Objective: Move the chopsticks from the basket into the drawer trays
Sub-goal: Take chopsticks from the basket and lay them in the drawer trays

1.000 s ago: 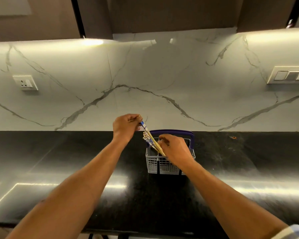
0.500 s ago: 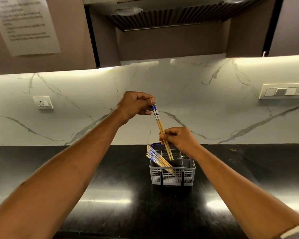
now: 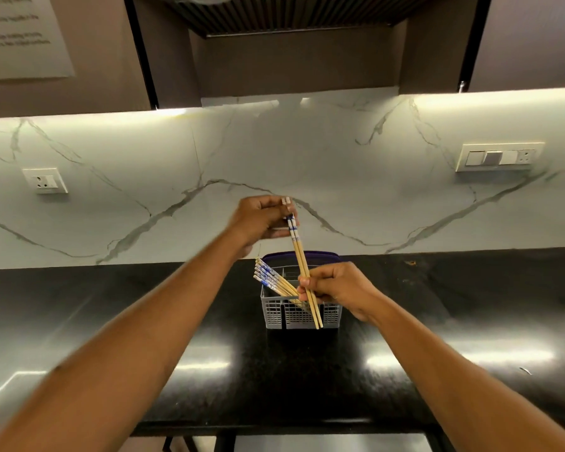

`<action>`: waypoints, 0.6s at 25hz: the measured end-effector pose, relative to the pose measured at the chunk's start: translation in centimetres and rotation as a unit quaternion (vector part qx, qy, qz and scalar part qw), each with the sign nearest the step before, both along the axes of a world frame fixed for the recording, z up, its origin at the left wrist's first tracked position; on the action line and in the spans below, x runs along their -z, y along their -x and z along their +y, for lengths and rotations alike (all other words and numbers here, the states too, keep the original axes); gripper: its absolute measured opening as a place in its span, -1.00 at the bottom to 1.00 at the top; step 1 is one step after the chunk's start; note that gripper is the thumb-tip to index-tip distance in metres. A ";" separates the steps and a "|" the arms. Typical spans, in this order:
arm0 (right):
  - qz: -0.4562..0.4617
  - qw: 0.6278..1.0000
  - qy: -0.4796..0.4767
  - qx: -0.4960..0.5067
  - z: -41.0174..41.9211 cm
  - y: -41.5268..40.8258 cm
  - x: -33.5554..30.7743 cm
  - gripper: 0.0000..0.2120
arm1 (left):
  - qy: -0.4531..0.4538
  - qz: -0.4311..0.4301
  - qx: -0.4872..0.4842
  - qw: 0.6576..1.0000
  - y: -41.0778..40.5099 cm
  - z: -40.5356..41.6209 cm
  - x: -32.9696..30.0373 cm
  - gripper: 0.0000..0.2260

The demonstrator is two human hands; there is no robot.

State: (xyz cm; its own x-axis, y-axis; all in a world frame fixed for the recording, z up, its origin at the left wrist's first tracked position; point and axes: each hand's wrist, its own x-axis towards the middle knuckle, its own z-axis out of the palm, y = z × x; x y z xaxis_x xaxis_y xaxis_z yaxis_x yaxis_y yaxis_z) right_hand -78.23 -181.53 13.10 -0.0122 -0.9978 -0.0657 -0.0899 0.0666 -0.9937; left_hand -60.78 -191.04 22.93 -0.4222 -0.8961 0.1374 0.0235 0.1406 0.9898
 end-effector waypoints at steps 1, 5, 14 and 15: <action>-0.011 1.000 -0.012 0.002 0.6 0.1 0.8 -0.85 | -0.026 0.002 0.013 1.000 0.4 0.6 1.4 -0.83; -0.034 0.997 -0.070 -0.001 4.3 0.7 5.4 -0.82 | -0.112 0.002 0.045 0.993 1.4 4.1 7.7 -0.81; -0.027 0.981 -0.171 0.084 13.7 1.2 14.4 -0.86 | -0.231 -0.015 0.088 0.969 4.0 13.4 22.4 -0.86; -0.012 0.979 -0.180 0.092 14.6 1.2 15.5 -0.87 | -0.246 -0.011 0.088 0.965 4.2 14.3 23.9 -0.89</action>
